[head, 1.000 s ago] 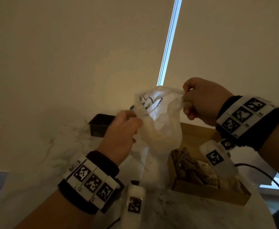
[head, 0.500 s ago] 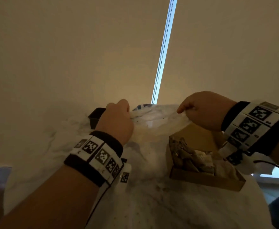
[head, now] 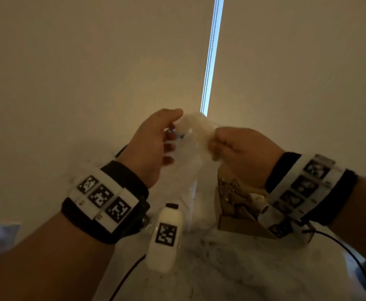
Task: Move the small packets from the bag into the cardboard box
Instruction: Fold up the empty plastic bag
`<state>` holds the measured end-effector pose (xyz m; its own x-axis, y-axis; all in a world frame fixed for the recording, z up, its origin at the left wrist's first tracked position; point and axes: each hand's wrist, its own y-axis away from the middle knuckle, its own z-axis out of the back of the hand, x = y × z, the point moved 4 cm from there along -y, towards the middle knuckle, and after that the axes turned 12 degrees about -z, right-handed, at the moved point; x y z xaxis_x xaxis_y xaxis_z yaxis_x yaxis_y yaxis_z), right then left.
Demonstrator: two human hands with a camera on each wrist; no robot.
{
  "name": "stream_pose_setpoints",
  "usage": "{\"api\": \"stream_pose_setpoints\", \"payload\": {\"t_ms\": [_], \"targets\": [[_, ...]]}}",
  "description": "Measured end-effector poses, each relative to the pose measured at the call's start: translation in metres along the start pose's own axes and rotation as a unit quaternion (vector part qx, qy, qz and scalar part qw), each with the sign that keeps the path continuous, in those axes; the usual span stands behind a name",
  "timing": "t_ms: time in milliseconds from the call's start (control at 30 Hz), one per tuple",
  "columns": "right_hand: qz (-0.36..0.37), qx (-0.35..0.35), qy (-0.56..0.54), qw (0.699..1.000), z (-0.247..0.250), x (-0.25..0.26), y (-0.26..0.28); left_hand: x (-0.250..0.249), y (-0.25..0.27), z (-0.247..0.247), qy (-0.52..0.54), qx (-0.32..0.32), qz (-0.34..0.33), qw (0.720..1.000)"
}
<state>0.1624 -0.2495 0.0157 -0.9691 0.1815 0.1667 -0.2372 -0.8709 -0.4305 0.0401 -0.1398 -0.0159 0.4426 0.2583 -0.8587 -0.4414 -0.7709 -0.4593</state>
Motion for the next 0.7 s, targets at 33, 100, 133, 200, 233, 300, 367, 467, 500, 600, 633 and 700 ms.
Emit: {"api": "stream_pose_setpoints", "payload": {"t_ms": [33, 100, 133, 200, 233, 300, 367, 467, 500, 600, 633, 700], "targets": [[-0.016, -0.003, -0.082, 0.997, 0.007, -0.005, 0.000, -0.006, 0.001, -0.001, -0.077, 0.026, -0.069, 0.994], [-0.015, -0.036, -0.110, 0.993, 0.018, -0.008, 0.002, -0.004, 0.009, -0.011, -0.198, 0.117, -0.117, 0.966], [-0.009, -0.060, -0.098, 0.993, 0.021, -0.009, 0.003, 0.002, 0.015, -0.019, -0.231, 0.151, -0.114, 0.954], [-0.034, -0.068, -0.103, 0.992, 0.025, -0.005, 0.003, 0.012, 0.022, -0.033, -0.270, 0.159, -0.142, 0.939], [-0.041, -0.075, -0.112, 0.990, 0.024, -0.008, 0.002, 0.014, 0.022, -0.038, -0.289, 0.138, -0.166, 0.933], [-0.091, -0.106, -0.167, 0.976, 0.026, -0.023, 0.002, 0.011, 0.019, -0.042, -0.308, 0.084, -0.197, 0.927], [-0.089, -0.175, -0.185, 0.963, 0.035, -0.035, 0.023, 0.004, 0.013, -0.043, -0.282, 0.025, -0.172, 0.943], [0.002, -0.078, -0.039, 0.996, 0.031, -0.035, 0.056, 0.002, 0.006, -0.049, -0.228, -0.012, -0.099, 0.969], [0.004, -0.012, -0.001, 1.000, 0.023, -0.036, 0.064, -0.001, 0.009, -0.059, -0.208, 0.002, -0.076, 0.975], [-0.041, 0.037, -0.037, 0.998, 0.017, -0.061, 0.072, 0.013, 0.016, -0.097, -0.042, 0.124, 0.042, 0.990], [-0.046, 0.010, -0.058, 0.997, 0.021, -0.069, 0.074, 0.017, 0.022, -0.112, 0.046, 0.160, 0.106, 0.980], [-0.048, -0.056, -0.038, 0.997, 0.028, -0.088, 0.083, 0.027, 0.027, -0.133, 0.084, 0.178, 0.167, 0.966]]}}
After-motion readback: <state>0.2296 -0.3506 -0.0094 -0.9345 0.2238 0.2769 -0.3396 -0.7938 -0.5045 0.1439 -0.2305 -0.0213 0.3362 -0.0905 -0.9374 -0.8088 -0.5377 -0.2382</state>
